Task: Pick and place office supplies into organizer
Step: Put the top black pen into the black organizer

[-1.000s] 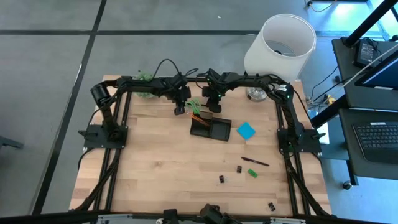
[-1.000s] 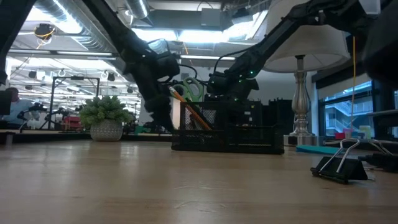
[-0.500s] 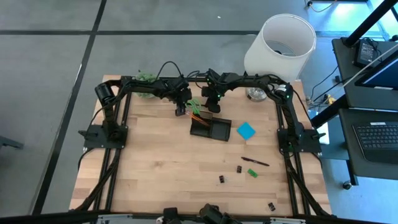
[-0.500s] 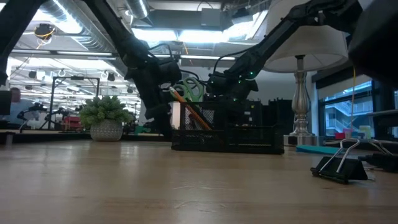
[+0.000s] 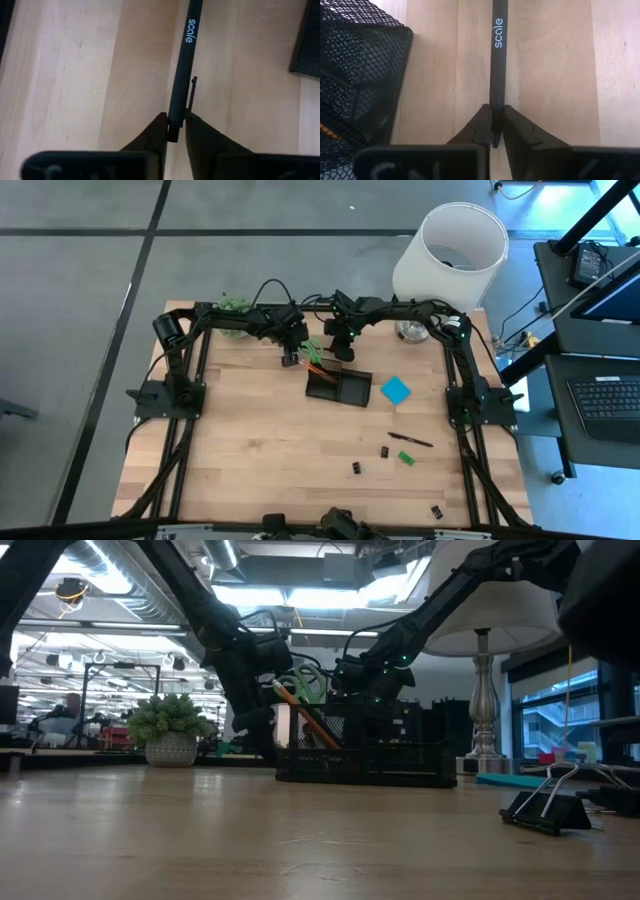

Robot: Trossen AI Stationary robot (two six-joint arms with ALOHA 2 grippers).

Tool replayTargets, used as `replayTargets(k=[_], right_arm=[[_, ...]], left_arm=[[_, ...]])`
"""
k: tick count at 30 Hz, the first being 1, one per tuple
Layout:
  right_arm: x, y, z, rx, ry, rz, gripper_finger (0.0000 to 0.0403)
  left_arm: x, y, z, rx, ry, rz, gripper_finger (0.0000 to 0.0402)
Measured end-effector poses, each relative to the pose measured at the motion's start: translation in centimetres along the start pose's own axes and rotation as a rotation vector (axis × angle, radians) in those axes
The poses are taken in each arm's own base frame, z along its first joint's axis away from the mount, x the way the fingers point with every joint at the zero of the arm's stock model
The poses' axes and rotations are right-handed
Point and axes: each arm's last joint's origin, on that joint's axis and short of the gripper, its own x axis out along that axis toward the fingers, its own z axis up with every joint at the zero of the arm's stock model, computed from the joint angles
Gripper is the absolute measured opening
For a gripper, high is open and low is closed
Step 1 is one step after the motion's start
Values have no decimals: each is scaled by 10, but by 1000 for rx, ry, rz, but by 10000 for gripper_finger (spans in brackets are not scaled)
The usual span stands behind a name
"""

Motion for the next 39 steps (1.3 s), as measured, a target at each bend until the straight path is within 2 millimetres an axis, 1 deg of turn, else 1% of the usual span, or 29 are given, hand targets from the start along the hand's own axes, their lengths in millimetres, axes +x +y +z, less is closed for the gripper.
replayTargets(k=[1, 3, 5, 10, 14, 19, 22, 24, 26, 29, 35, 37, 39], right_arm=[[0, 0, 0, -1, 0, 0, 45], [0, 0, 0, -3, 0, -2, 64], [0, 0, 0, -1, 1, -1, 81], [-1, 1, -1, 7, 14, 7, 113], [-2, 3, -3, 20, 38, 20, 144], [-4, 4, -4, 71, 80, -18, 189], [-9, 5, -4, 118, 97, -44, 206], [-15, 6, -4, 152, 105, -66, 213], [-26, 7, -1, 165, 86, -85, 215], [-49, 11, 9, 202, 18, -111, 216], [-79, 19, 18, 339, -62, -123, 217], [-85, 21, 19, 392, -73, -120, 217], [-85, 23, 17, 451, -60, -114, 217]], left_arm=[[0, 0, 0, 0, 2, -2, 36], [0, 0, -1, 4, 5, -4, 34], [0, 0, -1, 7, 11, 7, 20], [-1, 1, -2, 12, 36, 34, 18], [-9, 2, -2, 42, 90, 60, 11], [-26, 4, 4, 53, 65, 102, 10], [-40, 5, 6, 71, 73, 149, 10], [-49, 5, 6, 89, 86, 185, 10], [-59, 6, 5, 109, 111, 222, 10], [-77, 6, 5, 132, 137, 307, 10], [-119, 5, 10, 223, 112, 478, 10], [-134, 1, 14, 287, 95, 538, 10], [-149, -3, 17, 362, 84, 603, 10]])
